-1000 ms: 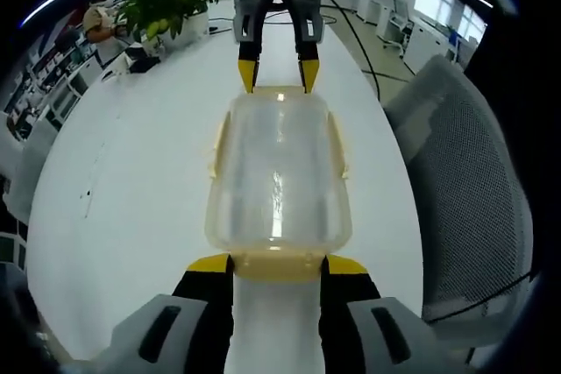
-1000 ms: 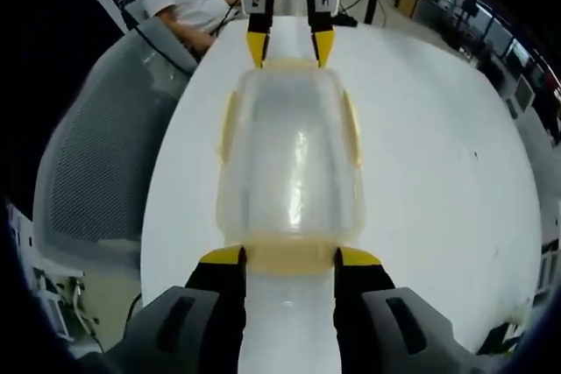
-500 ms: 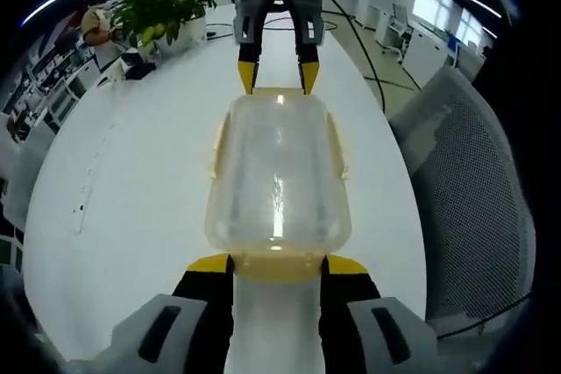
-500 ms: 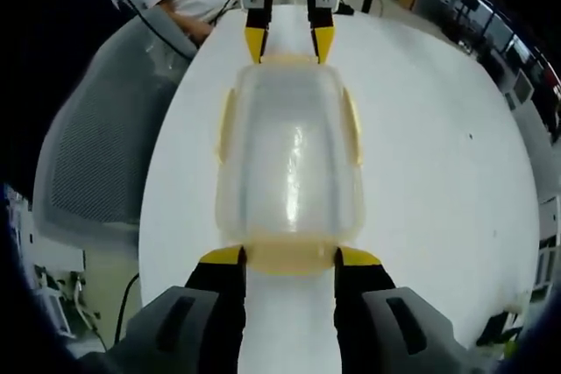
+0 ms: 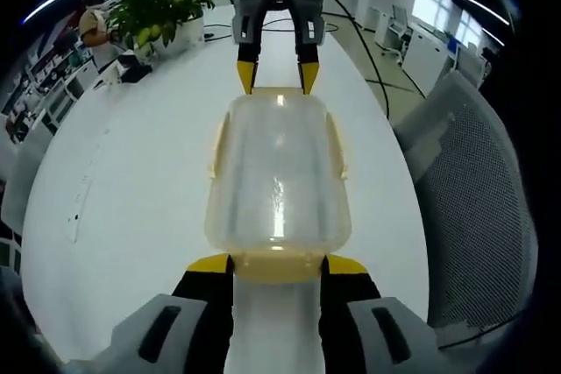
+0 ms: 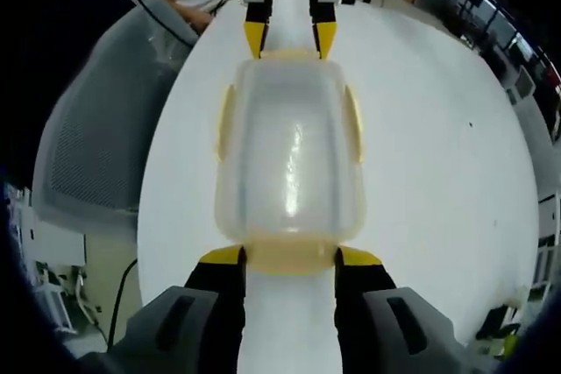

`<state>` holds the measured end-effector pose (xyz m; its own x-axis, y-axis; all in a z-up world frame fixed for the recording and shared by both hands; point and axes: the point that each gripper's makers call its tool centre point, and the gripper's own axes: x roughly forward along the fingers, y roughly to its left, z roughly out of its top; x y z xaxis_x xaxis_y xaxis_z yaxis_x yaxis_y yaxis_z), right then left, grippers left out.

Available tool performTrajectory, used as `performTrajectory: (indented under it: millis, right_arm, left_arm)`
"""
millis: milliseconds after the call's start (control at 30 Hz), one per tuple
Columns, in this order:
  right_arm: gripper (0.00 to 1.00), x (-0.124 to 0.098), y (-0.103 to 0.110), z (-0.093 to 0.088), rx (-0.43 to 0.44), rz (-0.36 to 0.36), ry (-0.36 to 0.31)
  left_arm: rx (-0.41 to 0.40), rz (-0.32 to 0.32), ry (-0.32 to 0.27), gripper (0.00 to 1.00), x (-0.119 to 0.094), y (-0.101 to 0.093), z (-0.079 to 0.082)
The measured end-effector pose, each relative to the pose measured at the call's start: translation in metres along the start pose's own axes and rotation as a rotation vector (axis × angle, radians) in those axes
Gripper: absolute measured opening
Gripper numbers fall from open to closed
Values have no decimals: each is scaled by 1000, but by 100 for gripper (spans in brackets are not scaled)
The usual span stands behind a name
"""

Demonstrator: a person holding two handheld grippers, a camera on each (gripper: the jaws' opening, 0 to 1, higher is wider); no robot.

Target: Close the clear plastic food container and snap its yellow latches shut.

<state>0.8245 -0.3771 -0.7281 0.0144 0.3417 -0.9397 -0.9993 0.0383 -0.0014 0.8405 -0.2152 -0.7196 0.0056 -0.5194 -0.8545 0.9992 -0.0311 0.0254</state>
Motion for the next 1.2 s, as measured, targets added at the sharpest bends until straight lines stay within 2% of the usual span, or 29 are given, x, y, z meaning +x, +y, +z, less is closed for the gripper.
performTrajectory:
  millis: [400,967,1200]
  right_arm:
    - [37,1,0,-1,-14,-8,10]
    - [36,3,1,-5,24,-37,-1]
    - [35,-2,1,-10,55,-58,-6]
  left_arm:
    - [14,-10,22,32,6,-2,-3]
    - [64,10,1,34,7,2,-6]
    - [37,25,-7,33,4,3,-7]
